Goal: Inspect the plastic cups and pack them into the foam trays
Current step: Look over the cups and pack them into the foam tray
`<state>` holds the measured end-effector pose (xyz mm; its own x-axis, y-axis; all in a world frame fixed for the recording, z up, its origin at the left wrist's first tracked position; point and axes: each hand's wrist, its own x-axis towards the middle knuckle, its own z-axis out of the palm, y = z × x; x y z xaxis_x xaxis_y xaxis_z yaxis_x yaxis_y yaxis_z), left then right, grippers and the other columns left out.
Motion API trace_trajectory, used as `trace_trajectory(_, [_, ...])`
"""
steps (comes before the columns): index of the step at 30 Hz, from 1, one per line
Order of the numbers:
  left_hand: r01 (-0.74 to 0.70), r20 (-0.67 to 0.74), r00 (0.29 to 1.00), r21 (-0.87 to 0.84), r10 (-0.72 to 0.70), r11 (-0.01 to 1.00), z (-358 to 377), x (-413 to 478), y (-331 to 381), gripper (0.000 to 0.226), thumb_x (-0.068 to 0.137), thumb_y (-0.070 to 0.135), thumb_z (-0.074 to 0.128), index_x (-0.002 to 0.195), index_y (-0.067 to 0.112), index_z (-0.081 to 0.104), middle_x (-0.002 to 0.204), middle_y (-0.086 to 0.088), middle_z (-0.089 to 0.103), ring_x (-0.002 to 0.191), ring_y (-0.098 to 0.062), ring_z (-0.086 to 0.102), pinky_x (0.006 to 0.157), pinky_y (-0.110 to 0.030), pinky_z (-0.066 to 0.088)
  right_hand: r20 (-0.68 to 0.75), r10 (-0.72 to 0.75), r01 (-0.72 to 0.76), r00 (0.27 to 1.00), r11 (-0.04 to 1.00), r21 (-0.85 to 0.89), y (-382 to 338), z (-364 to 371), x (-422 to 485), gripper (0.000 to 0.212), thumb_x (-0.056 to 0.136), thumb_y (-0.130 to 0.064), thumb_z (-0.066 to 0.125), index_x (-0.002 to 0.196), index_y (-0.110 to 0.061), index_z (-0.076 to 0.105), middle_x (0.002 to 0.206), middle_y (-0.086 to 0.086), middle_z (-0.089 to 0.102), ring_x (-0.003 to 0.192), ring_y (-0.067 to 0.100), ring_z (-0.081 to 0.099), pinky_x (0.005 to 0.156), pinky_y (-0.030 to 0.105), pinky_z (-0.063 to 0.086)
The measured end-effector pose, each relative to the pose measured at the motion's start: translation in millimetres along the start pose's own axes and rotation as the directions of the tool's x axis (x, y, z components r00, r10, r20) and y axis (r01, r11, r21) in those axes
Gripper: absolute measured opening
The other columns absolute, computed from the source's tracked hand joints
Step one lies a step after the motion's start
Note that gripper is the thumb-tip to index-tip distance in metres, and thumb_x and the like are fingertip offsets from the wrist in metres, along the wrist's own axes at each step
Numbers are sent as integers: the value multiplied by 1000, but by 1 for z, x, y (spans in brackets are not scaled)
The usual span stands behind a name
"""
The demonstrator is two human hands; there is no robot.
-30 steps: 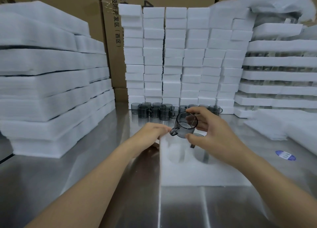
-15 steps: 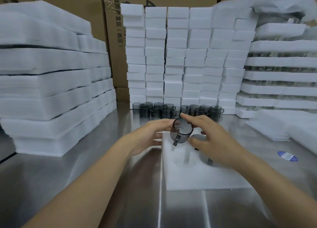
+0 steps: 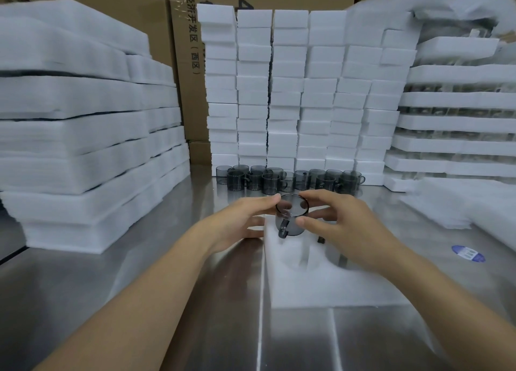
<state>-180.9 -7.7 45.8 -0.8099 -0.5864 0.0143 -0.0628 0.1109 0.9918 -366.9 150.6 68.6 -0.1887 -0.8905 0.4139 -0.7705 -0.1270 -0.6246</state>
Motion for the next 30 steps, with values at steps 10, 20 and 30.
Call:
trace_trajectory(10, [13,23,1000,-6,-13,1000,-1,1,-4,59,85,75,71,124,32,81,134,13,73,118,-17,71,111,-38,50,23,-15,17,1000,996,-90,3,-1,-2,54,90,-57,73,139,-38,65,119,-23,71,102,-10,68,97,29,55])
trace_trajectory(20, [-6,7,1000,-2,6,1000,-1,2,-5,43,86,57,74,125,40,76,124,9,78,107,-14,73,95,-26,55,74,2,15,997,974,-226,3,2,-3,42,94,-64,64,131,-45,69,116,-27,71,116,3,64,102,38,52])
trace_trajectory(30, [0,20,1000,32,-1,999,-4,6,-9,26,101,28,71,126,25,76,122,-2,79,112,-13,75,86,-19,56,79,139,-108,987,945,-309,-1,3,1,40,89,-72,65,115,-44,75,123,-21,70,113,10,63,97,41,54])
